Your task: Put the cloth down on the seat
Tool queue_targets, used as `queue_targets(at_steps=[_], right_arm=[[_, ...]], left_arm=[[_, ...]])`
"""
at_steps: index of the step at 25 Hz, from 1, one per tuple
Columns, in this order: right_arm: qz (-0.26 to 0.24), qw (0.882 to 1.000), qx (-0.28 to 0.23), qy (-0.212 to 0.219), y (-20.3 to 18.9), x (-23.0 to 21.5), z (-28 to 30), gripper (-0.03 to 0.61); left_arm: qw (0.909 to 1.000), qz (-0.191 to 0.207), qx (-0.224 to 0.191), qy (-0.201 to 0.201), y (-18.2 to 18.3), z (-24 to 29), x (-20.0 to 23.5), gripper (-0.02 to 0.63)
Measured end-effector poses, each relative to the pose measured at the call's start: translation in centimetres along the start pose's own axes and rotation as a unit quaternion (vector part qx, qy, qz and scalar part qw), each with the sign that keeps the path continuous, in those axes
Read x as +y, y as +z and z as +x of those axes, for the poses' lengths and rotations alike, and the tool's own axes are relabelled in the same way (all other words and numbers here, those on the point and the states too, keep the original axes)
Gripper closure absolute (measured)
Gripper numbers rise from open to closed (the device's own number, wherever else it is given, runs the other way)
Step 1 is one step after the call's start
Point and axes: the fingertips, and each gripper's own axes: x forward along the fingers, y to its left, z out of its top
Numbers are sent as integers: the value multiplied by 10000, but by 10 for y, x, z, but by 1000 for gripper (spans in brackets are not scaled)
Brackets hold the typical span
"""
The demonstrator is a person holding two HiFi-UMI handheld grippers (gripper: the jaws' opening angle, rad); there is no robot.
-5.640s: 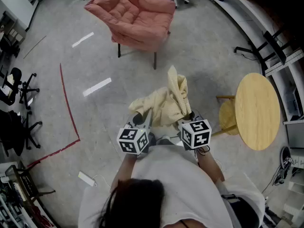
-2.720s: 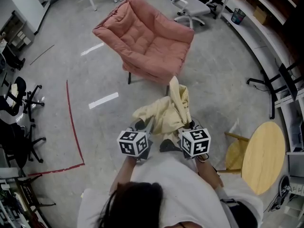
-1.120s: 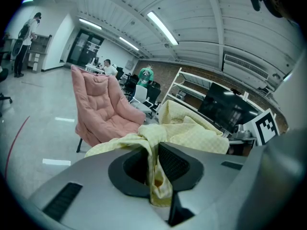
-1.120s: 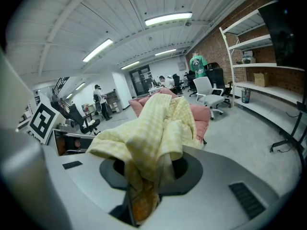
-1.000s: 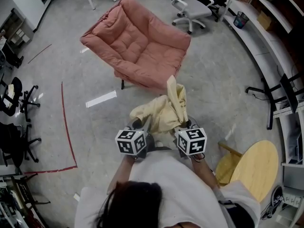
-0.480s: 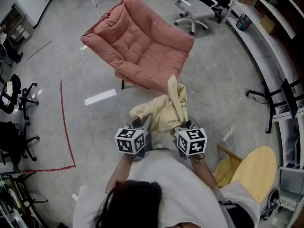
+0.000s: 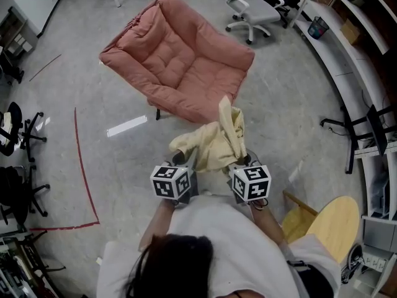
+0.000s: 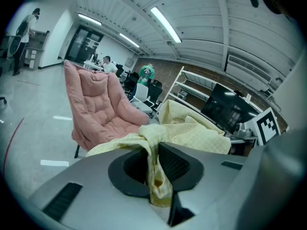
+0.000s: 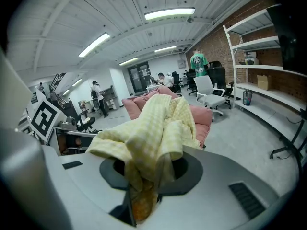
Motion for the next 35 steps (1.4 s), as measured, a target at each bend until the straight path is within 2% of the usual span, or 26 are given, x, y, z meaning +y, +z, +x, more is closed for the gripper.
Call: queue_targets(at_steps=[9, 14, 27, 35], right_arm=[[-73, 9998, 16, -202, 41, -11, 46, 457], [52, 9994, 53, -334, 57, -16, 75, 457], [346, 9966, 36, -745, 105, -25, 158, 456], [390, 9952, 141, -891, 122, -24, 194, 456]], left_arm=[[9999, -42, 11, -158, 47, 36, 33, 540], [9996, -69, 115, -250, 69, 56, 54, 540], [9970, 190, 421, -628, 134, 107, 117, 540], [9947, 226, 588, -812, 156, 127, 148, 540]])
